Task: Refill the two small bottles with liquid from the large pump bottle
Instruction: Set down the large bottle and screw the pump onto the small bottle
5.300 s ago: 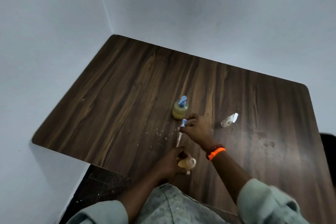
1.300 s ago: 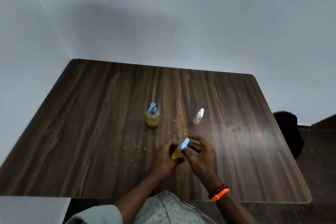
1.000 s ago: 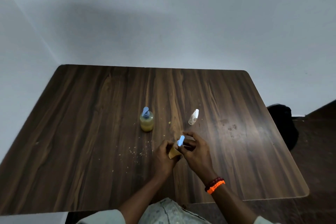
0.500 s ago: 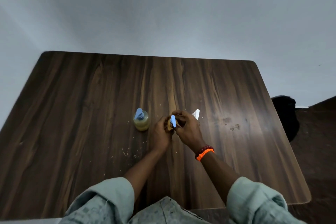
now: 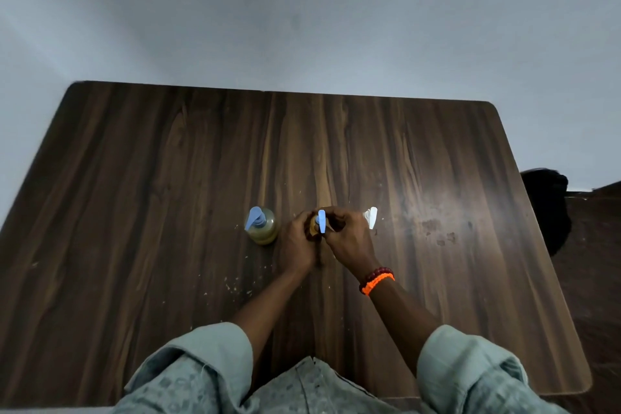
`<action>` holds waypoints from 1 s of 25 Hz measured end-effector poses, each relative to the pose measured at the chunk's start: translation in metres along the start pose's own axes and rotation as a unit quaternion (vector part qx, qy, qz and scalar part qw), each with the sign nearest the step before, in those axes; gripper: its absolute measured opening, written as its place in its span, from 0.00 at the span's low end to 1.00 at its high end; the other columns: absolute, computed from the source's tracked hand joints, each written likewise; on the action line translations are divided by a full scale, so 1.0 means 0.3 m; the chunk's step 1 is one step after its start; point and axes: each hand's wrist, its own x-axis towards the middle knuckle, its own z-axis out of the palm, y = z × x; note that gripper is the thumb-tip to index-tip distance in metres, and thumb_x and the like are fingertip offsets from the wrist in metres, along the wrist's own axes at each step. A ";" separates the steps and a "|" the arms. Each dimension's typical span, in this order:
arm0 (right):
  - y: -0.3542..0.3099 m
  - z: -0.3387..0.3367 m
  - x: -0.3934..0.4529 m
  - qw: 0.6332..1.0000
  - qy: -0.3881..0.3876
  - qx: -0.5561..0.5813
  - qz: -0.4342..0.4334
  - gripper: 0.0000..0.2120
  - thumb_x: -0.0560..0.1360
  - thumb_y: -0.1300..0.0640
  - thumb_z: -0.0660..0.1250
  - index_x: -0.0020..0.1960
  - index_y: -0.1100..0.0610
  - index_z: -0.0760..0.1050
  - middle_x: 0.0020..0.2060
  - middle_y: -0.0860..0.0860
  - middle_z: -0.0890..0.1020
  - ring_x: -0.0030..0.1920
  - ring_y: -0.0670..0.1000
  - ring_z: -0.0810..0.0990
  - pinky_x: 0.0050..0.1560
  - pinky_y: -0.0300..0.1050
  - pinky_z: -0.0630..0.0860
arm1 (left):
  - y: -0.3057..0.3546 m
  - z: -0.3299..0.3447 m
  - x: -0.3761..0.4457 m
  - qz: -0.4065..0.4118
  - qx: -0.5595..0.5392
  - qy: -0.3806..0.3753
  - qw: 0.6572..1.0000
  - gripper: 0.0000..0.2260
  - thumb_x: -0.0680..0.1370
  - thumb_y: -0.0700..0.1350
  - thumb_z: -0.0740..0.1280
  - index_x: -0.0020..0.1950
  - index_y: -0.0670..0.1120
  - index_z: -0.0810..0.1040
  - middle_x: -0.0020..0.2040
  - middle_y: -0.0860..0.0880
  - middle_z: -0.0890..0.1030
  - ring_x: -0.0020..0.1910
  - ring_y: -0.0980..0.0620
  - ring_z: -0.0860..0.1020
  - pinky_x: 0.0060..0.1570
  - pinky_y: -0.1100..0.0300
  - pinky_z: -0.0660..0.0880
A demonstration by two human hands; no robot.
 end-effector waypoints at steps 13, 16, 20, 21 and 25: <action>0.196 0.046 -0.235 0.997 0.008 0.007 0.080 0.19 0.78 0.65 0.70 0.68 0.56 0.77 0.61 0.50 0.84 0.59 0.45 0.82 0.62 0.49 0.82 | -0.044 -0.007 -0.122 -0.072 -0.032 0.037 0.996 0.17 0.76 0.38 0.76 0.64 0.45 0.80 0.57 0.51 0.84 0.56 0.54 0.83 0.55 0.62 0.80; 0.265 0.030 -0.300 0.986 0.067 0.008 0.150 0.11 0.77 0.65 0.71 0.57 0.56 0.81 0.51 0.52 0.85 0.52 0.51 0.84 0.57 0.56 0.82 | -0.069 0.028 -0.256 -0.052 0.014 -0.017 0.998 0.07 0.78 0.44 0.75 0.54 0.50 0.81 0.50 0.55 0.83 0.50 0.57 0.83 0.51 0.55 0.83; 0.252 -0.029 -0.203 0.977 0.133 0.030 0.163 0.10 0.76 0.66 0.73 0.56 0.60 0.80 0.47 0.53 0.84 0.49 0.56 0.84 0.54 0.58 0.82 | -0.007 0.102 -0.251 -0.016 0.009 -0.059 0.998 0.10 0.79 0.42 0.74 0.60 0.45 0.83 0.55 0.48 0.87 0.53 0.54 0.85 0.57 0.48 0.84; 0.246 -0.044 -0.172 0.977 0.153 0.019 0.150 0.11 0.74 0.67 0.73 0.56 0.62 0.80 0.47 0.55 0.83 0.49 0.57 0.83 0.53 0.59 0.82 | 0.029 0.125 -0.229 -0.007 0.005 -0.060 0.998 0.13 0.79 0.43 0.73 0.63 0.44 0.82 0.58 0.46 0.86 0.56 0.52 0.85 0.59 0.47 0.83; 0.259 -0.077 -0.061 0.978 0.185 -0.039 0.090 0.14 0.70 0.70 0.74 0.55 0.67 0.80 0.49 0.62 0.83 0.50 0.60 0.81 0.52 0.43 0.74 | 0.136 0.197 -0.110 0.044 0.032 -0.023 0.998 0.21 0.78 0.44 0.70 0.71 0.41 0.79 0.64 0.43 0.84 0.64 0.43 0.82 0.67 0.45 0.78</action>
